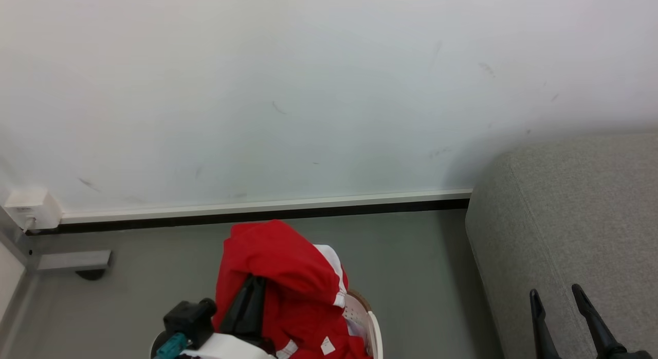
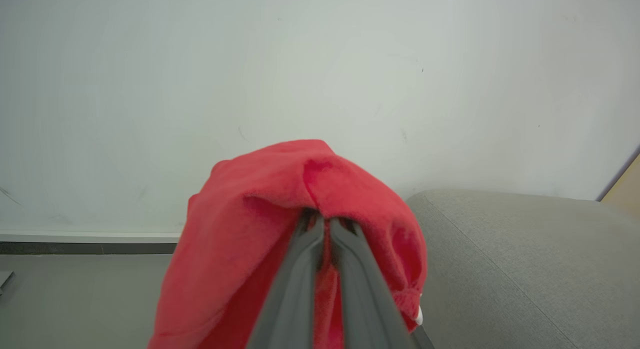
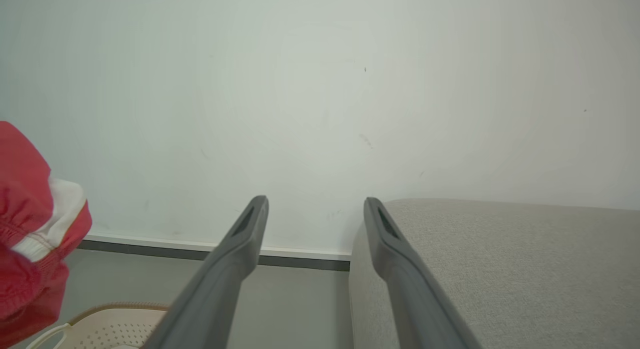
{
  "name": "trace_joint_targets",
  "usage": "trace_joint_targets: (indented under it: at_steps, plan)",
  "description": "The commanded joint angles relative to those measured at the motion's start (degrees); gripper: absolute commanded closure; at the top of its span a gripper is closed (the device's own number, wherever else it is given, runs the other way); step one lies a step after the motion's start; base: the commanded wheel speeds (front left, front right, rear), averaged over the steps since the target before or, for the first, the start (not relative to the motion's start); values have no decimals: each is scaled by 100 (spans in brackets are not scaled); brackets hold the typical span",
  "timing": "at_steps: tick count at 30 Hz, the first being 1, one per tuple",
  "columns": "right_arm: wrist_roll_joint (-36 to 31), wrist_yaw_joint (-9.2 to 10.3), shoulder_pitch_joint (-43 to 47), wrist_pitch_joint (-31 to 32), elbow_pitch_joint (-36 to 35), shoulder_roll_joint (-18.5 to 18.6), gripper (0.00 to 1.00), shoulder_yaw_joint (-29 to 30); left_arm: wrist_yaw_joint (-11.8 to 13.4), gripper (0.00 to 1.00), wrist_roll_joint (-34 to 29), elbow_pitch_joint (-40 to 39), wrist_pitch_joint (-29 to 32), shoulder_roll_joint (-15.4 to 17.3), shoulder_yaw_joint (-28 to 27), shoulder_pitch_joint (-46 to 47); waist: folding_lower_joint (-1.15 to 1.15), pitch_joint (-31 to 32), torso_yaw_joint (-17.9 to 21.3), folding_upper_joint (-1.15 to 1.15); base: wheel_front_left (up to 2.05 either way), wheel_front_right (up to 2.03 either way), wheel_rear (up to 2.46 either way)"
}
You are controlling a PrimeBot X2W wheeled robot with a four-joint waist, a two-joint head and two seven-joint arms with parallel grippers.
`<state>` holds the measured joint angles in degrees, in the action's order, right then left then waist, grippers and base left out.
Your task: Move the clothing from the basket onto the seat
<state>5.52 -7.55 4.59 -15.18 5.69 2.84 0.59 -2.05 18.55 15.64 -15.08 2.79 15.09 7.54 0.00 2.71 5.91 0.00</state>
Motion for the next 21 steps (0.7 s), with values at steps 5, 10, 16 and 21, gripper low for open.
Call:
trace_joint_targets:
  at_steps: [5,10,16,21]
  plan:
    - [-153,12,-112,4,-115,41,0,-190,-27,100,-72,-87,-13,20,9,-39,0,-16,-2,0,0,0,0]
    - [-152,12,-273,4,-200,229,0,-711,-60,100,-103,-128,-13,20,119,66,0,-25,10,0,0,0,0]
    - [-59,13,-605,4,-244,622,0,-1732,-85,100,-64,-81,-13,20,337,200,0,-16,33,0,0,0,0]
    - [42,13,-995,4,-98,937,0,-2783,-92,100,5,-81,-13,20,588,326,0,-9,57,0,0,0,0]
